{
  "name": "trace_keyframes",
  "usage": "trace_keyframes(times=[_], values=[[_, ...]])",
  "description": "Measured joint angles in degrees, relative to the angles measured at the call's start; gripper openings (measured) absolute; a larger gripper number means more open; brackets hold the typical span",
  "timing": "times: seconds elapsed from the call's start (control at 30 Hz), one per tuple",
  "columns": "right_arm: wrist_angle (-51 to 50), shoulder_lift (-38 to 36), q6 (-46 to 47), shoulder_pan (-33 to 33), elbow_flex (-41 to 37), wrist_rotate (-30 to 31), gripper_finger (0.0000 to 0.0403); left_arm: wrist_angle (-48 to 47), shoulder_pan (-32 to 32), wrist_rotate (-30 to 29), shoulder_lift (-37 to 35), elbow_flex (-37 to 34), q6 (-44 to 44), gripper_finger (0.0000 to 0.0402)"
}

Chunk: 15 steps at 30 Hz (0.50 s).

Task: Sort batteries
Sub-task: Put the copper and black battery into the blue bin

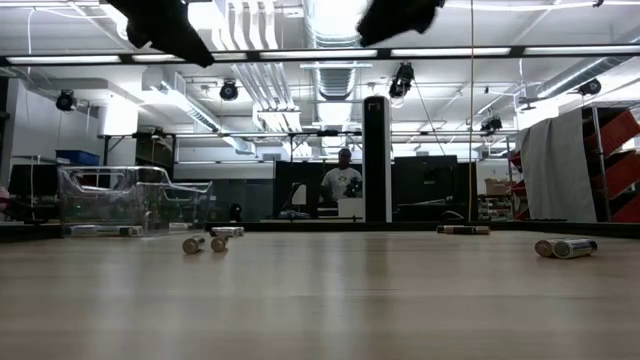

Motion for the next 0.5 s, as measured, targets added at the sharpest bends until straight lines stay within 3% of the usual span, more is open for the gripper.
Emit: trace_keyframes(times=[0.23,0.5], values=[[-17.4,-2.95,9.26,-2.09,-0.02,1.35,0.0177,8.28,-7.15,-1.66,0.29,-5.03,1.89,0.0087],[-26.19,-2.45,14.74,-1.99,-1.03,-2.05,0.0183,11.0,-8.12,-1.43,0.16,-8.68,7.31,0.0087]])
